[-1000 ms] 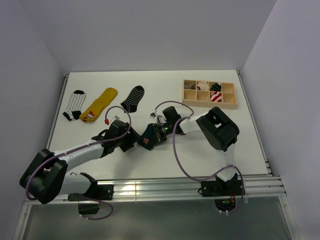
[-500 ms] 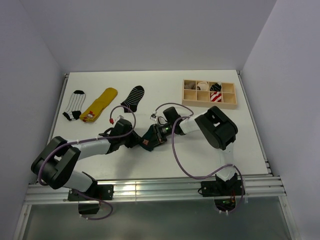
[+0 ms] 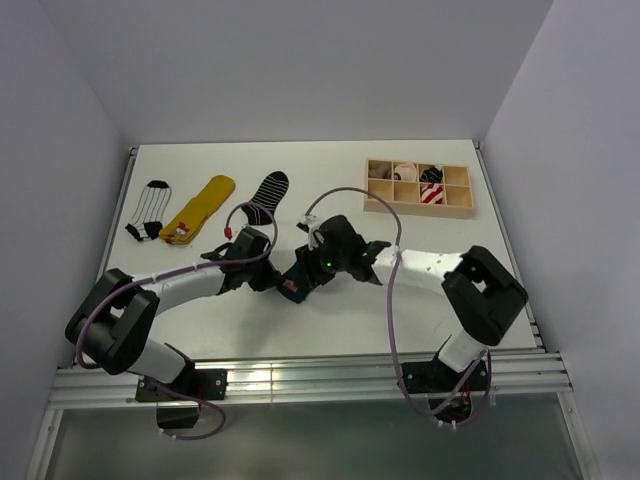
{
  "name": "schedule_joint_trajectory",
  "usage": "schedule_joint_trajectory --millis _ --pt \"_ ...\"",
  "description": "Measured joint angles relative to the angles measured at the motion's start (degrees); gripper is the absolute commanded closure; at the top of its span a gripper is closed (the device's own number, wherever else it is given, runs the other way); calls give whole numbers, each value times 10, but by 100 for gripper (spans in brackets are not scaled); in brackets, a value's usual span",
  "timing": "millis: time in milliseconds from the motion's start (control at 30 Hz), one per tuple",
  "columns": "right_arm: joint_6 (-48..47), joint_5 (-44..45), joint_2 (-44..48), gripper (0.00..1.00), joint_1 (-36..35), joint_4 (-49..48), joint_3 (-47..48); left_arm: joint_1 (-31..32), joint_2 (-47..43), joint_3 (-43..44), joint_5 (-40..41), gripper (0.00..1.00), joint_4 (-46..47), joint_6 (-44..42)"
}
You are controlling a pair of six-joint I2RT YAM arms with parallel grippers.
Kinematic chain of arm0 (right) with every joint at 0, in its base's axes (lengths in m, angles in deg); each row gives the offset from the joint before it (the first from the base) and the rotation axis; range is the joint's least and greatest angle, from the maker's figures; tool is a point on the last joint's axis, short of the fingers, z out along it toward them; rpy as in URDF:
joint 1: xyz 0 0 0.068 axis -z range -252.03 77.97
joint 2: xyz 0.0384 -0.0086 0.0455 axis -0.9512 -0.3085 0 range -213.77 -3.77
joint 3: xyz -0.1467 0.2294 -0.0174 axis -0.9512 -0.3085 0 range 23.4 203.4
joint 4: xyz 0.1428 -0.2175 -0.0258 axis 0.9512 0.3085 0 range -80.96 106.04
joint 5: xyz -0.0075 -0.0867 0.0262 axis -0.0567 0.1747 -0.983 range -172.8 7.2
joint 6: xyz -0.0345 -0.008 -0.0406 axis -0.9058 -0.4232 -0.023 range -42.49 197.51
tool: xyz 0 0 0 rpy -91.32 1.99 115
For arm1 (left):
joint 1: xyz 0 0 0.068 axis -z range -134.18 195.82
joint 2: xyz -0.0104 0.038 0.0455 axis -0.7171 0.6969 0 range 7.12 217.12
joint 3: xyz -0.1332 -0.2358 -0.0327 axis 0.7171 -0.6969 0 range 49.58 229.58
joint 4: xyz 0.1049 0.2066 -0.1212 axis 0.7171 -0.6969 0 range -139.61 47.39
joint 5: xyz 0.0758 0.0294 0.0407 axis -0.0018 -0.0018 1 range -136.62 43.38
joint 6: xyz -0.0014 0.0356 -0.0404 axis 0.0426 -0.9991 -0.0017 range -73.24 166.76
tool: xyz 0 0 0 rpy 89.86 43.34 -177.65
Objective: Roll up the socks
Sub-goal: Roll the sock at the center of the board.
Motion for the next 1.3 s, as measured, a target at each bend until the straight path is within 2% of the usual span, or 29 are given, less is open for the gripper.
schedule_joint_trajectory --millis 200,400,700,800,833,900,933,967,1033,1133,1167,1300 --pt "-55 220 50 48 -125 -11 -28 0 25 42 0 87 -44 -29" --pt "-96 349 43 47 -203 -25 -32 0 28 49 -2 87 -59 -36" --pt "-130 439 -44 48 -233 -46 -16 0 31 52 -10 86 -61 -40" --pt "-139 457 -61 56 -237 -52 -10 0 33 52 -10 85 -59 -40" --pt "-140 461 -64 65 -237 -53 -7 -1 34 52 -10 84 -58 -42" --pt "-145 470 -71 81 -238 -54 -1 -3 34 52 -10 78 -53 -44" --pt "-147 474 -74 96 -238 -54 2 -4 34 52 -10 76 -49 -47" --pt "-150 478 -75 100 -238 -53 5 -5 34 52 -10 71 -47 -49" --pt "-148 479 -76 100 -238 -54 6 -7 34 52 -10 65 -44 -53" --pt "-148 463 -73 100 -231 -54 6 -7 30 52 -10 48 -45 -60" --pt "-146 450 -71 100 -226 -54 5 -8 27 52 -10 40 -47 -62" --pt "-128 360 -50 100 -184 -59 -7 -20 -11 50 -6 26 -52 -61"
